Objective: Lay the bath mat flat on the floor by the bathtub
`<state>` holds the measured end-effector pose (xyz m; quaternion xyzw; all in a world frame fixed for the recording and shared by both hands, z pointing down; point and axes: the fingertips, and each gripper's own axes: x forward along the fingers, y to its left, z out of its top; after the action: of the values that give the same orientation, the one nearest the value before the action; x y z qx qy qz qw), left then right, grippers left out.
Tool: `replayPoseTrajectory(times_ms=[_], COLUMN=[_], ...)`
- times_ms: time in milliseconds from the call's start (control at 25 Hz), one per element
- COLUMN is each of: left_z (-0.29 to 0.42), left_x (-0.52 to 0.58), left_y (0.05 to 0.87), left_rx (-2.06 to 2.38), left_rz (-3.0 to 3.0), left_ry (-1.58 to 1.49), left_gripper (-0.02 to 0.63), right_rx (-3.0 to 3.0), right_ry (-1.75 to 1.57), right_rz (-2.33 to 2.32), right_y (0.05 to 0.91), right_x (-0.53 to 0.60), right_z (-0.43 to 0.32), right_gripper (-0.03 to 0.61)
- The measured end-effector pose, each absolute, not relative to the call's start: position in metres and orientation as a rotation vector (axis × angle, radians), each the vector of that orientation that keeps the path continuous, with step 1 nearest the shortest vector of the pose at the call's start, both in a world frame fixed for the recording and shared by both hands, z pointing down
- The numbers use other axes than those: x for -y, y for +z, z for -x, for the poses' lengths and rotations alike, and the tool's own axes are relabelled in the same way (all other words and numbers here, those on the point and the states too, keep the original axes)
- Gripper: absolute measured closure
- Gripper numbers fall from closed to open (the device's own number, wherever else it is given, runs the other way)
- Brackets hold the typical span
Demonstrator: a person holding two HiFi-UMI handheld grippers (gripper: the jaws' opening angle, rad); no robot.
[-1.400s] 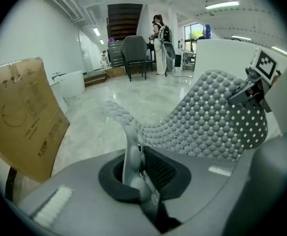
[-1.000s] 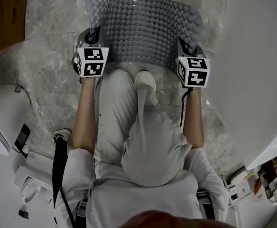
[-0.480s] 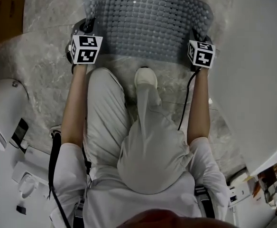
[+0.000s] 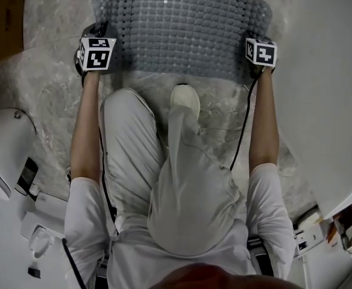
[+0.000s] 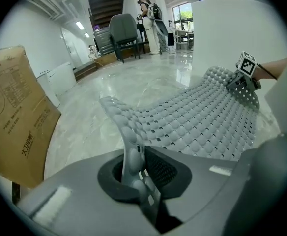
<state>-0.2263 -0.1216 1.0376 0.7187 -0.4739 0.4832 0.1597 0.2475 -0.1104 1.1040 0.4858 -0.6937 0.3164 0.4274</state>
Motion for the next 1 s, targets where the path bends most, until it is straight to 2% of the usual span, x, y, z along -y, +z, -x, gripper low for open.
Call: replayPoseTrajectory(times_ms=[240,520,800,960,1000], left_z=[0.237,0.255,0.271,0.296,0.302], left_x=[0.122,0.127,0.13,0.127,0.124], left_y=[1.057,1.084,1.095,1.097,1.098], left_rx=[1.337,1.294,1.299,1.276,1.266], left_rz=[-2.025,-1.957,-1.888,-1.793,-1.782], left_ry=[1.439,1.475,1.344,1.304,1.305], left_gripper=[0.578,0.555,0.495,0.409,0.386], right_rx=[1.709,1.796,1.894,1.849,1.832], right_ry=[0.815,1.106,1.356,1.367,1.355], right_rz=[-1.191,-1.214,-1.187,-1.232,-1.238], right_y=[1.116,1.127,1.124,1.125,1.125], right_x=[0.111,0.113,0.109,0.101,0.099], right_z=[-0.254,-0.27,-0.281,-0.306,-0.312], right_gripper=[0.505,0.442,0.414,0.413,0.396])
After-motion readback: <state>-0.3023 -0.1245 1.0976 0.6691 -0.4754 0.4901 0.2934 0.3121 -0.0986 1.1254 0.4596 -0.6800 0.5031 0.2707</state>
